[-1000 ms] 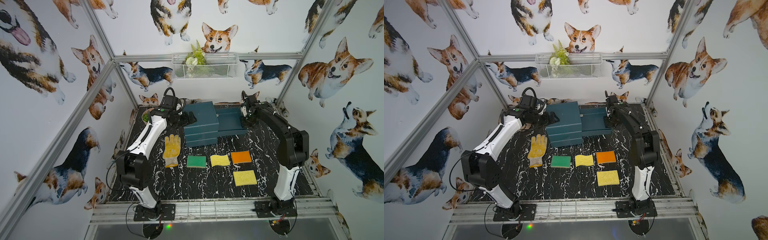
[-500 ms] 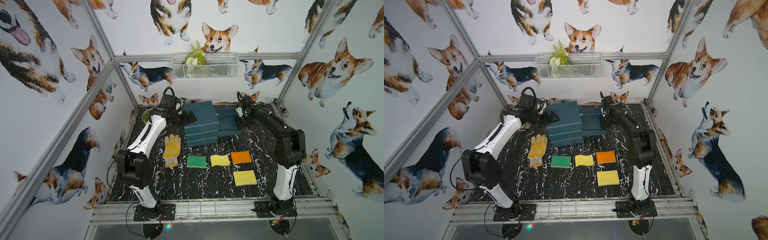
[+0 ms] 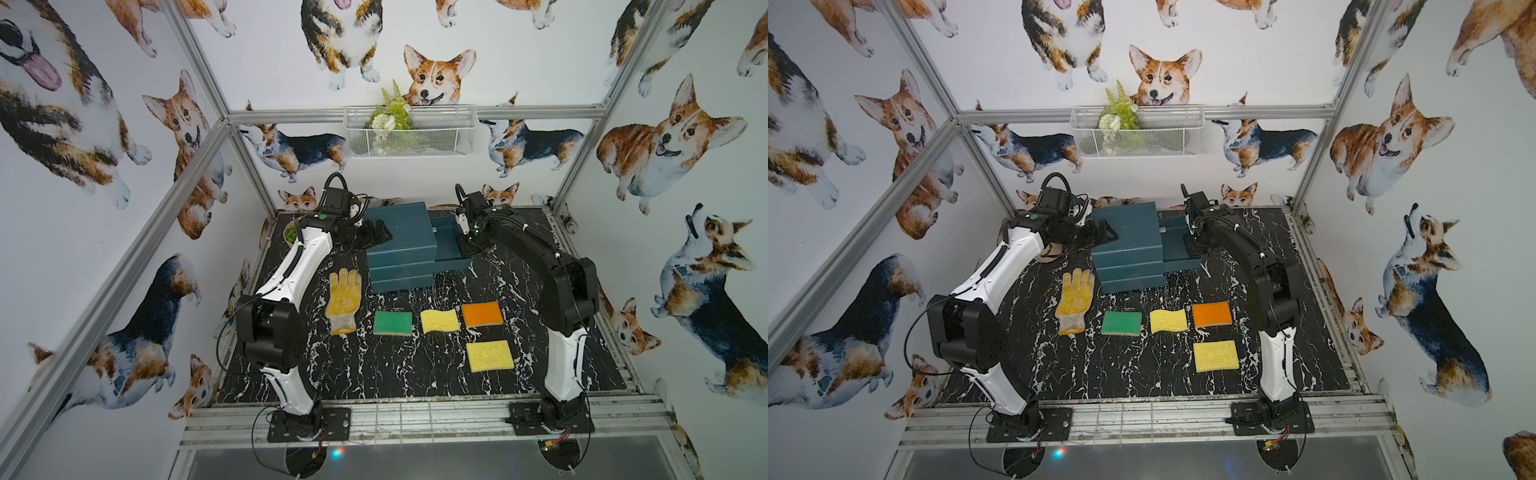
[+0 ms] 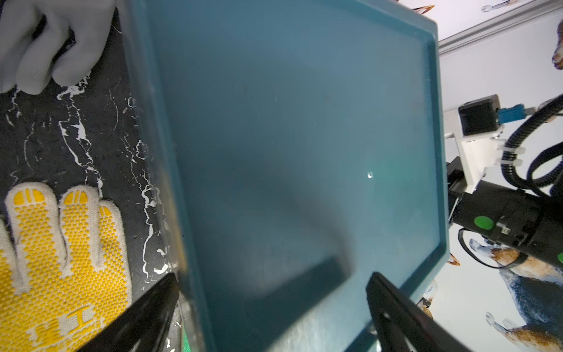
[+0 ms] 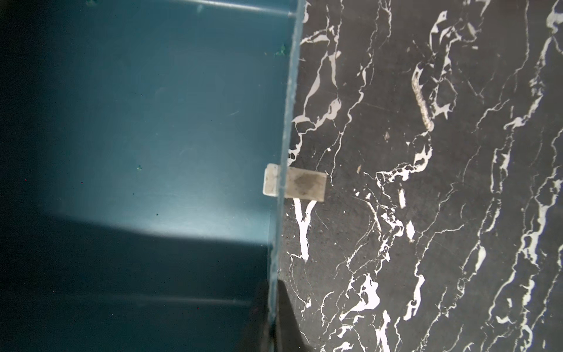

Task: Take the sponge out of the drawer
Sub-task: Close the drawer of the storage box.

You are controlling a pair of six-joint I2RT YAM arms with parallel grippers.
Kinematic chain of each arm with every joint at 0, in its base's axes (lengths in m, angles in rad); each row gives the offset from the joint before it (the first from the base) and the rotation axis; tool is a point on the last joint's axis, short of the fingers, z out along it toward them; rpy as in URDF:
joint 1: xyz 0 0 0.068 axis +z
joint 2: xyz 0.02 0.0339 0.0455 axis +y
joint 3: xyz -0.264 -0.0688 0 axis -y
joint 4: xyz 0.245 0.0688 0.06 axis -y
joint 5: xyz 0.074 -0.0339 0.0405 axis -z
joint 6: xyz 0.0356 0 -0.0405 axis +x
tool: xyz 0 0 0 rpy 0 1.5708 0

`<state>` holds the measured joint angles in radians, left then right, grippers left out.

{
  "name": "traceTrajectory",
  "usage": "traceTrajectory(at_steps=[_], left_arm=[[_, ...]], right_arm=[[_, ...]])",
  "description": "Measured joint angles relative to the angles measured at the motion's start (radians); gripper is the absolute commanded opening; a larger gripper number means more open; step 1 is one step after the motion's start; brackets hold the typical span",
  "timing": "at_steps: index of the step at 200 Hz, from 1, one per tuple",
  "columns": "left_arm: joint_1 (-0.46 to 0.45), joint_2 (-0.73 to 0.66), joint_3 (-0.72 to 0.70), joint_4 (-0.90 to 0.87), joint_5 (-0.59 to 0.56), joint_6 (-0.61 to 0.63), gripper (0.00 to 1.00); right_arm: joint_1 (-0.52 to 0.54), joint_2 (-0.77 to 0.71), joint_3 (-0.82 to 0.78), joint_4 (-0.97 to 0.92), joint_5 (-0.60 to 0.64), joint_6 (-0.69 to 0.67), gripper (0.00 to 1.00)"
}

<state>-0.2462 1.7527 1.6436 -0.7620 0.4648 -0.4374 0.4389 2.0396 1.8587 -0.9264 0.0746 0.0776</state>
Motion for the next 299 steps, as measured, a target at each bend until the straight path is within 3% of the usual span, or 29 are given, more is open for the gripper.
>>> traceTrajectory(at_steps=[33,55,89,100,128,153,200,299], left_arm=[[0.008,0.006,0.000,0.000,0.007,0.000,0.98],[0.013,0.010,0.002,0.000,0.012,0.004,0.98],[0.022,0.016,0.005,0.000,0.026,0.008,0.98],[0.023,0.016,0.005,0.000,0.030,0.008,0.98],[0.032,0.014,0.006,0.001,0.049,0.015,0.98],[0.043,0.001,0.010,0.002,0.061,0.022,0.98],[0.068,-0.033,0.016,-0.001,0.058,0.039,0.99],[0.090,-0.060,-0.026,0.001,0.048,0.042,0.99]], right_arm=[[0.037,0.008,0.013,0.002,0.003,0.034,0.00],[0.061,0.003,0.005,0.014,0.002,0.080,0.08],[0.092,-0.018,-0.025,0.047,-0.049,0.132,0.32],[0.097,-0.021,-0.026,0.044,-0.053,0.141,0.35],[0.082,-0.080,-0.052,0.031,-0.020,0.160,0.60],[0.051,-0.166,-0.113,0.041,0.002,0.177,0.71],[-0.060,-0.266,-0.246,0.090,-0.003,0.223,0.78],[-0.059,-0.108,-0.262,0.196,-0.206,0.271,0.70]])
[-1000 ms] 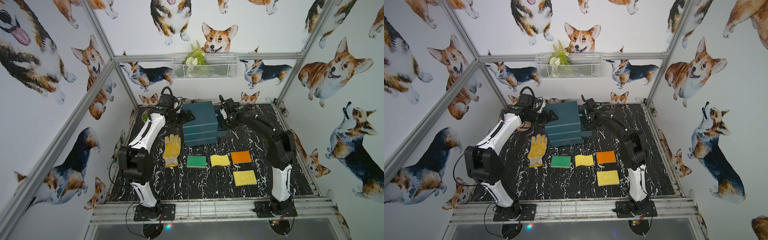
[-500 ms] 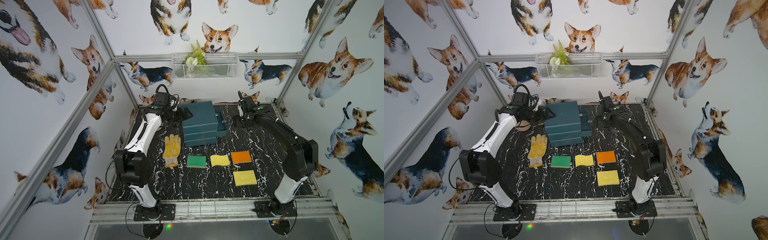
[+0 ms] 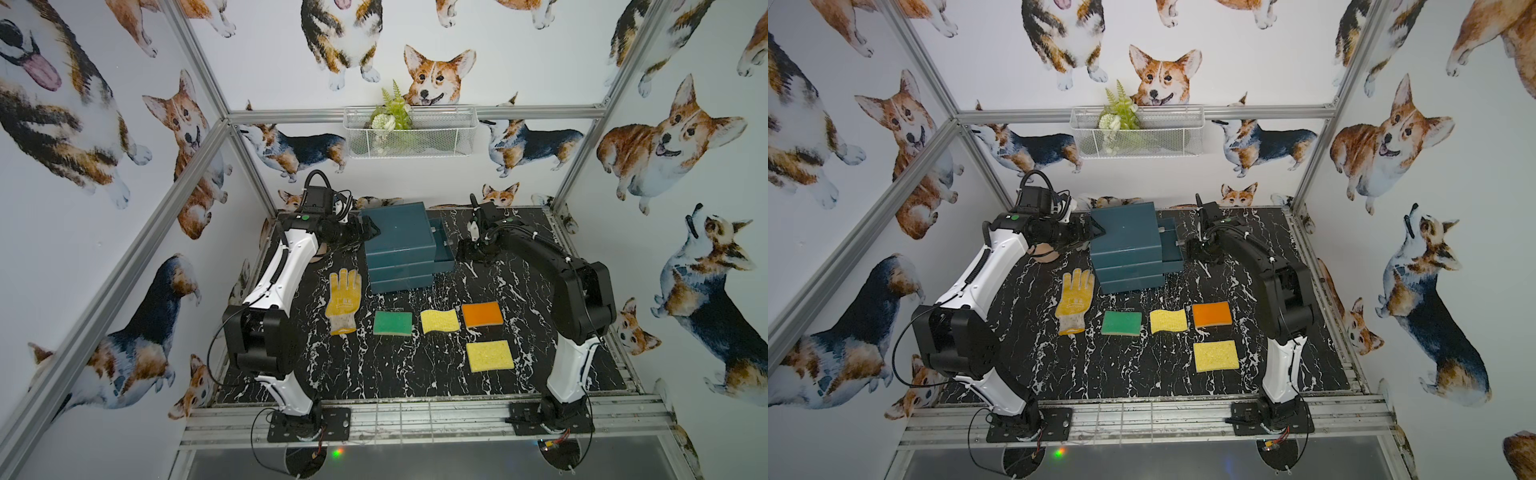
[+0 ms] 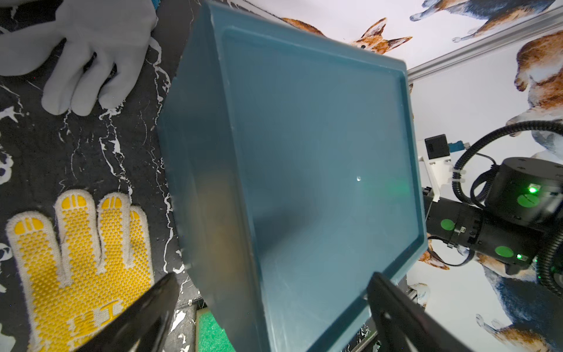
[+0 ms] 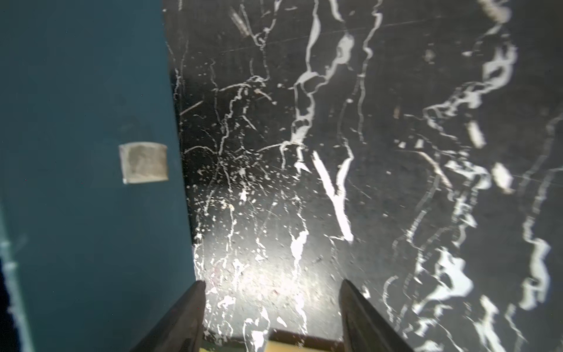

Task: Take the sponge out of the drawer
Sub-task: Close the drawer of the storage box.

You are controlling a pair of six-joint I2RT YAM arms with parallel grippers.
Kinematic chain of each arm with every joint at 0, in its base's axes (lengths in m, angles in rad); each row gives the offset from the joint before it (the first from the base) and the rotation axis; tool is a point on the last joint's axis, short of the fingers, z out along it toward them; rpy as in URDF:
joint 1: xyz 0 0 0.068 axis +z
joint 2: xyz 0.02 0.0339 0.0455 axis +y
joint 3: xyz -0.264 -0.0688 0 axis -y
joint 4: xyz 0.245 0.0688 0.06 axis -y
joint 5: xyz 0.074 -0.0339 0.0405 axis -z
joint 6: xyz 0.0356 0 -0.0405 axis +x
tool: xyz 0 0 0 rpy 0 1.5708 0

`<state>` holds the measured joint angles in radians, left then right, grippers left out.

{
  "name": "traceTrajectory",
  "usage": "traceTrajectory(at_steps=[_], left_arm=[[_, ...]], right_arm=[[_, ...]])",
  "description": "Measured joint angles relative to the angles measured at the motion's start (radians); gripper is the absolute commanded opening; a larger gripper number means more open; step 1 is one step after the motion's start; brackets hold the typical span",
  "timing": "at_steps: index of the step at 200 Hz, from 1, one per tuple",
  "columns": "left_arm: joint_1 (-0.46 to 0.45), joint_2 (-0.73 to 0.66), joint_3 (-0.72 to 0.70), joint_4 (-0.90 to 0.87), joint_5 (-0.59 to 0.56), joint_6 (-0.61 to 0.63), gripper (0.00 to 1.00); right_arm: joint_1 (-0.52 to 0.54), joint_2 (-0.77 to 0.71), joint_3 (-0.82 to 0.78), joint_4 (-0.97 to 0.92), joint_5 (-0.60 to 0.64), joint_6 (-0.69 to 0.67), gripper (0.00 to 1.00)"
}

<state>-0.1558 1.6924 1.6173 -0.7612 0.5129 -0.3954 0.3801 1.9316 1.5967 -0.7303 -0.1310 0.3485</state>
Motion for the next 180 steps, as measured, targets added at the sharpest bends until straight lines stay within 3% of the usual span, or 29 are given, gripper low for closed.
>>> traceTrajectory(at_steps=[114,180], left_arm=[[-0.006,0.012,-0.050,0.011,0.042,0.026,0.98],[-0.006,-0.047,-0.008,-0.016,-0.021,0.039,0.99]], right_arm=[[0.196,0.022,0.011,0.104,-0.046,0.043,0.66],[0.160,-0.068,-0.068,0.143,-0.036,0.083,0.65]])
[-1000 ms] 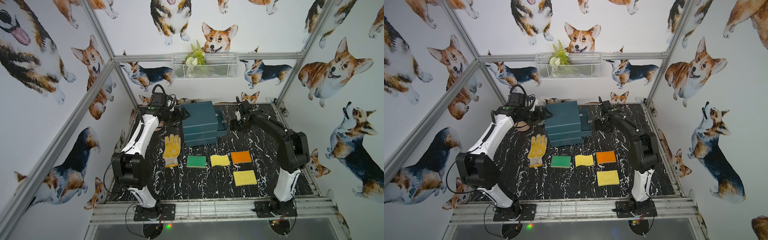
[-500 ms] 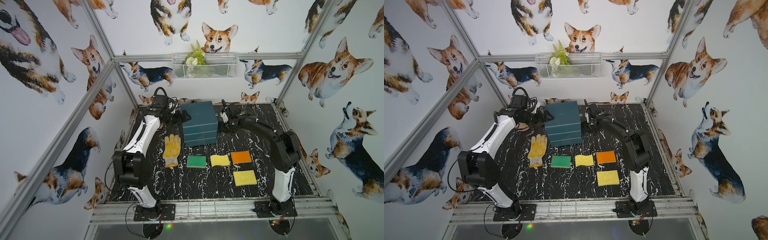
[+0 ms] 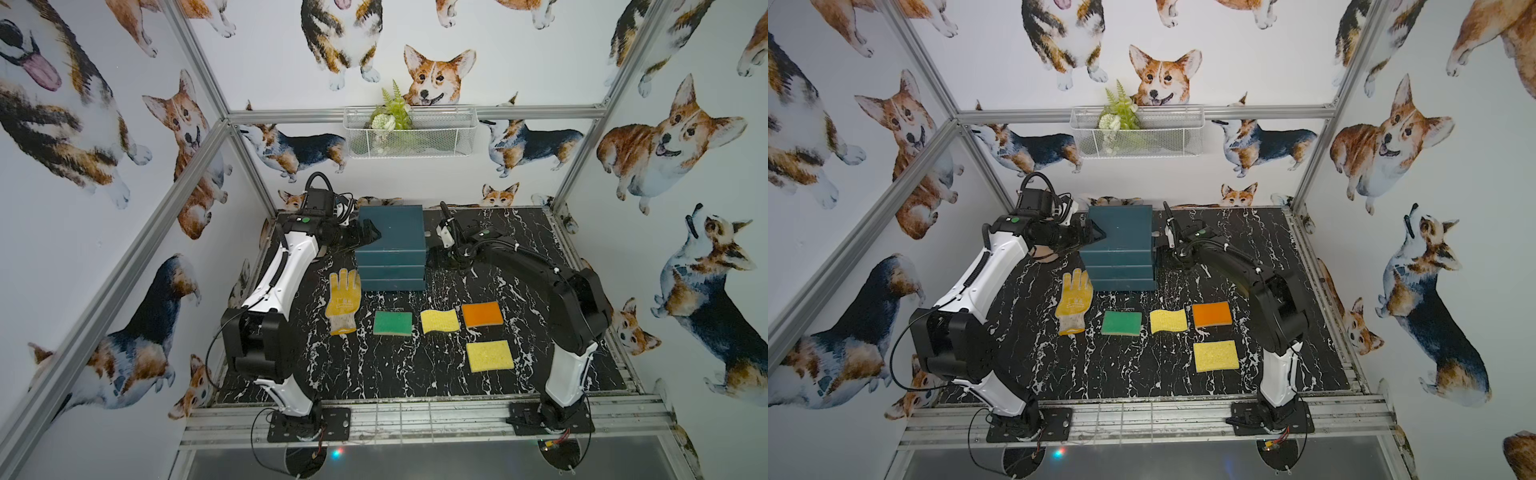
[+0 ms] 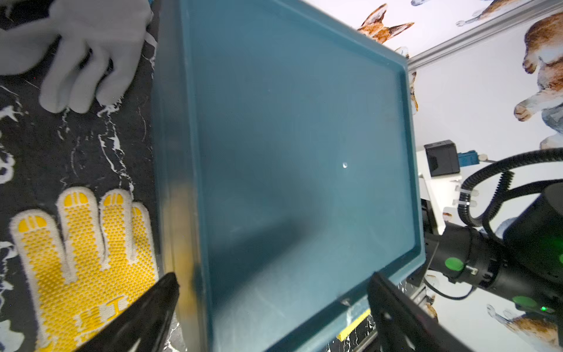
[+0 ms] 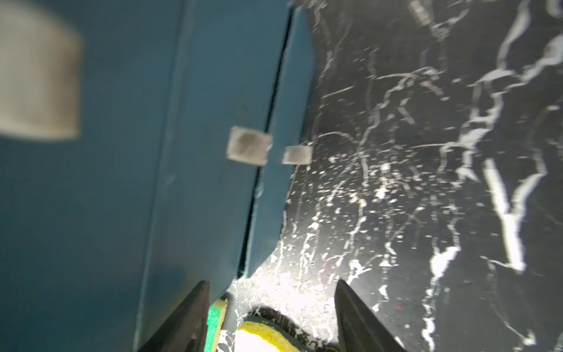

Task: Take the sponge out of the drawer
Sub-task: Close the drawer of the storage box, then open the drawer in the storage box.

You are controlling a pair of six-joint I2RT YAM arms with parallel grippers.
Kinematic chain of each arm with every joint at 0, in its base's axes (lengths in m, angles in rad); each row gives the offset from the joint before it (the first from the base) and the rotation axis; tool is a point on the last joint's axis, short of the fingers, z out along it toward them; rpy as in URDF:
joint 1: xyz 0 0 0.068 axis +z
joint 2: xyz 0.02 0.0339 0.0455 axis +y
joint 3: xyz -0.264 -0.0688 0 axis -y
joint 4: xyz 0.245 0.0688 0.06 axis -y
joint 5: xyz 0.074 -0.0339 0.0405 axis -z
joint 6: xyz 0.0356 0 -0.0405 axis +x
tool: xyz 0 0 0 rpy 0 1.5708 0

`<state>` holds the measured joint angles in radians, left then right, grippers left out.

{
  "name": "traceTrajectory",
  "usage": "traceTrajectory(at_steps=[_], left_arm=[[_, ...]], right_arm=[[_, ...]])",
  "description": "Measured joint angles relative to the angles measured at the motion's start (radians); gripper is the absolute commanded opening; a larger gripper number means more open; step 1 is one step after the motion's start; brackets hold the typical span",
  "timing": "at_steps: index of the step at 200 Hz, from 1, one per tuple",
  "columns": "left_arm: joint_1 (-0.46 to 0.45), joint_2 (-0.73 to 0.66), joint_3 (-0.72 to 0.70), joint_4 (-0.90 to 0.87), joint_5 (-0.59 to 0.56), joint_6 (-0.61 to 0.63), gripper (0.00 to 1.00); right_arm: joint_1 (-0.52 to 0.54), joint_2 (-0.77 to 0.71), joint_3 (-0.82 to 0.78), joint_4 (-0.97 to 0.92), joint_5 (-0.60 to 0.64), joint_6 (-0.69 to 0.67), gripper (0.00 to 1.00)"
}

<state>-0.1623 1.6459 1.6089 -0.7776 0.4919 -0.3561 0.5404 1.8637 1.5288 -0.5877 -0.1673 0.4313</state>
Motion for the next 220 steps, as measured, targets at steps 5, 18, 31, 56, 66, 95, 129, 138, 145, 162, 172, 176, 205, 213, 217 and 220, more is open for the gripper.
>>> traceTrajectory(at_steps=[5,18,31,56,66,95,129,138,145,162,172,176,205,213,217,220], left_arm=[[0.000,-0.012,0.010,-0.005,-0.008,0.002,0.99],[0.000,-0.031,0.039,-0.010,-0.026,0.005,0.99],[0.000,-0.042,0.069,-0.020,-0.043,0.009,0.99],[-0.002,-0.048,0.120,-0.048,-0.060,0.016,1.00],[-0.005,-0.049,0.137,-0.059,-0.060,0.020,1.00],[-0.039,-0.051,0.183,-0.098,-0.095,0.028,1.00],[-0.164,-0.008,0.259,-0.173,-0.214,0.063,1.00],[-0.200,0.003,0.267,-0.187,-0.237,0.071,1.00],[-0.224,0.014,0.273,-0.200,-0.246,0.076,1.00],[-0.253,0.042,0.277,-0.209,-0.278,0.076,1.00],[-0.263,0.058,0.277,-0.212,-0.298,0.075,1.00],[-0.267,0.064,0.277,-0.214,-0.303,0.075,1.00],[-0.291,0.072,0.258,-0.216,-0.334,0.072,1.00],[-0.296,0.076,0.253,-0.217,-0.343,0.071,1.00],[-0.296,0.078,0.250,-0.217,-0.347,0.071,1.00],[-0.296,0.079,0.248,-0.219,-0.350,0.071,1.00]], right_arm=[[-0.013,-0.008,-0.009,0.006,-0.002,0.008,0.65],[-0.041,-0.017,-0.023,0.013,-0.020,0.015,0.65],[-0.064,-0.021,-0.037,0.027,-0.046,0.021,0.65],[-0.092,-0.022,-0.051,0.047,-0.113,0.028,0.66],[-0.099,-0.021,-0.054,0.059,-0.149,0.032,0.67],[-0.111,0.014,-0.047,0.093,-0.239,0.037,0.67],[-0.117,0.087,-0.029,0.124,-0.352,0.044,0.65],[-0.118,0.103,-0.029,0.136,-0.370,0.049,0.65],[-0.119,0.114,-0.029,0.141,-0.382,0.054,0.65],[-0.121,0.135,-0.031,0.163,-0.398,0.068,0.65],[-0.121,0.146,-0.036,0.188,-0.408,0.074,0.65],[-0.121,0.151,-0.037,0.195,-0.412,0.077,0.65],[-0.124,0.181,-0.054,0.247,-0.444,0.100,0.64],[-0.128,0.187,-0.063,0.268,-0.456,0.111,0.64],[-0.129,0.190,-0.069,0.281,-0.463,0.120,0.64],[-0.130,0.192,-0.076,0.292,-0.467,0.124,0.64]])
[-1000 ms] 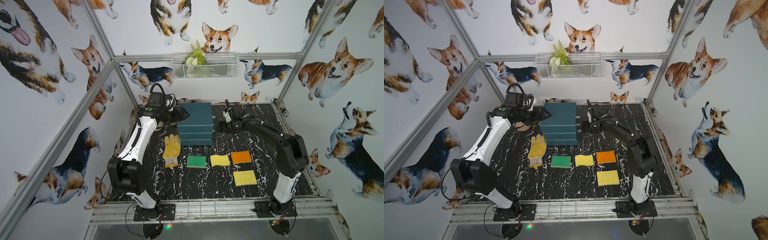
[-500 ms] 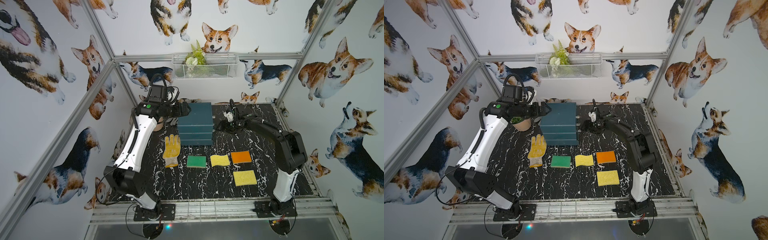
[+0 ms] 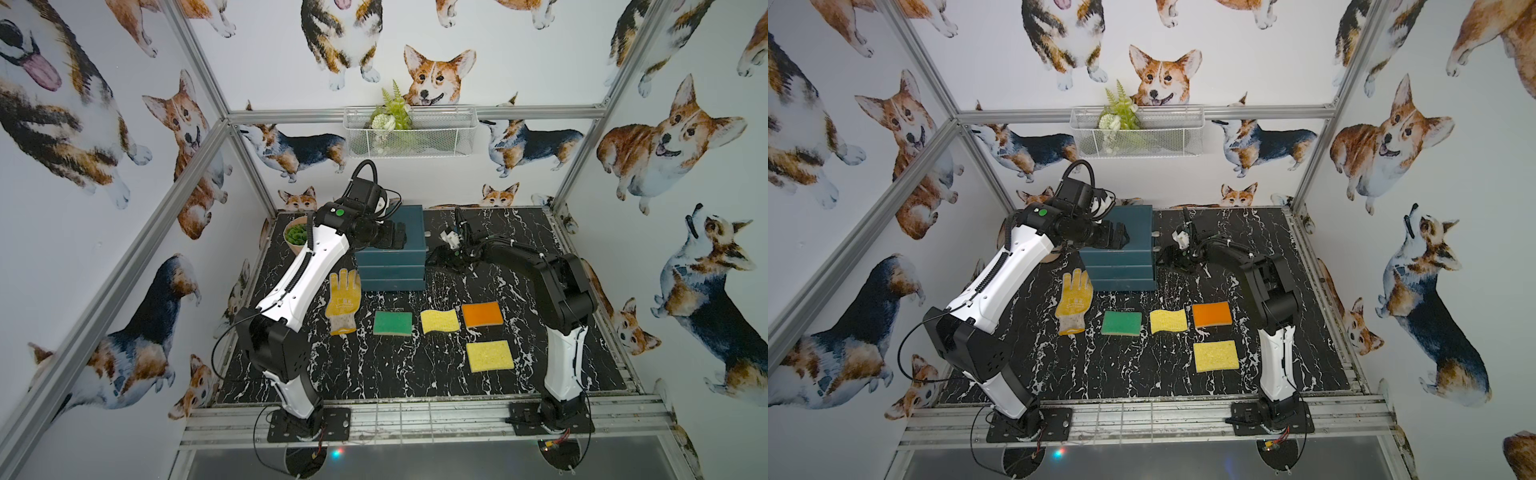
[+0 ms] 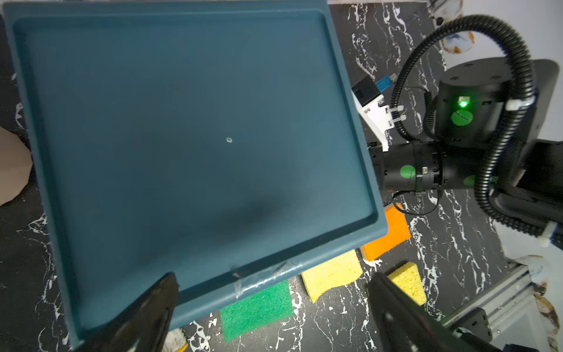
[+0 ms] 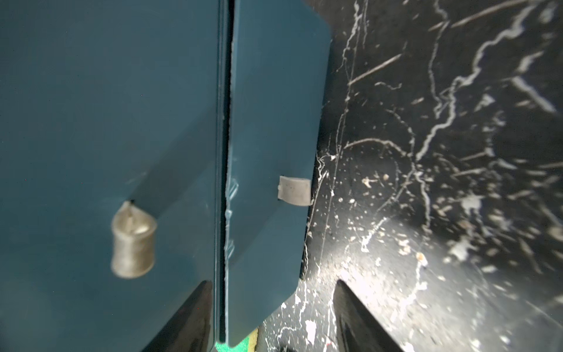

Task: Take the sponge out of the drawer
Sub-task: Open the drawer in the storage box.

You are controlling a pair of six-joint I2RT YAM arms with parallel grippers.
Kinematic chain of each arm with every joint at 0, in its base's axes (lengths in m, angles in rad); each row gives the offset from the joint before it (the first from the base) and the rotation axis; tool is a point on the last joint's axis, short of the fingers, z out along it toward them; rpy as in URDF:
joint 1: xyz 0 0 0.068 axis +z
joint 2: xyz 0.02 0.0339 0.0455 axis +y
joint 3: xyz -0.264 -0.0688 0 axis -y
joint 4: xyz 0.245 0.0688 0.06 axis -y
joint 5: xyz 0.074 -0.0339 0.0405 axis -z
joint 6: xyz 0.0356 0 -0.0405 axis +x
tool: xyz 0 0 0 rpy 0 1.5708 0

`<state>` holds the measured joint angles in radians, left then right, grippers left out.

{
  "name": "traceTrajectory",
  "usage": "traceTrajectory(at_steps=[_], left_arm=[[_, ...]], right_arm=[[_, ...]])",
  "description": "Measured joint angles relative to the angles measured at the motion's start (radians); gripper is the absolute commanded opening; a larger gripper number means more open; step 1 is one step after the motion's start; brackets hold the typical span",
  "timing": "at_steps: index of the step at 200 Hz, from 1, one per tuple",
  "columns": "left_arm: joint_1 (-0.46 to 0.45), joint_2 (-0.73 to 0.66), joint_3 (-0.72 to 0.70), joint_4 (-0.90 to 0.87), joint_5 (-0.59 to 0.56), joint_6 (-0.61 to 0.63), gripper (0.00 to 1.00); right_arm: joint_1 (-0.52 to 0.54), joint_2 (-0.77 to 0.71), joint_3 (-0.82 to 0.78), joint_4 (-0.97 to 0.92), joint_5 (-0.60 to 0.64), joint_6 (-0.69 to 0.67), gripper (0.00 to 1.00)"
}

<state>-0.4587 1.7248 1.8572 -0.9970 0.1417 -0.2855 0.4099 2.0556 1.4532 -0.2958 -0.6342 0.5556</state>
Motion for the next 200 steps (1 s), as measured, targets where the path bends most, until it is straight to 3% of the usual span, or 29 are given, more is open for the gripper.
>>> traceTrajectory(at_steps=[45,200], left_arm=[[-0.008,0.016,-0.020,-0.006,-0.043,0.002,1.00],[-0.009,0.034,-0.029,0.050,-0.057,0.031,1.00]], right_arm=[[-0.024,0.032,-0.045,0.137,-0.055,0.080,0.64],[-0.026,0.155,-0.054,0.381,-0.130,0.237,0.44]])
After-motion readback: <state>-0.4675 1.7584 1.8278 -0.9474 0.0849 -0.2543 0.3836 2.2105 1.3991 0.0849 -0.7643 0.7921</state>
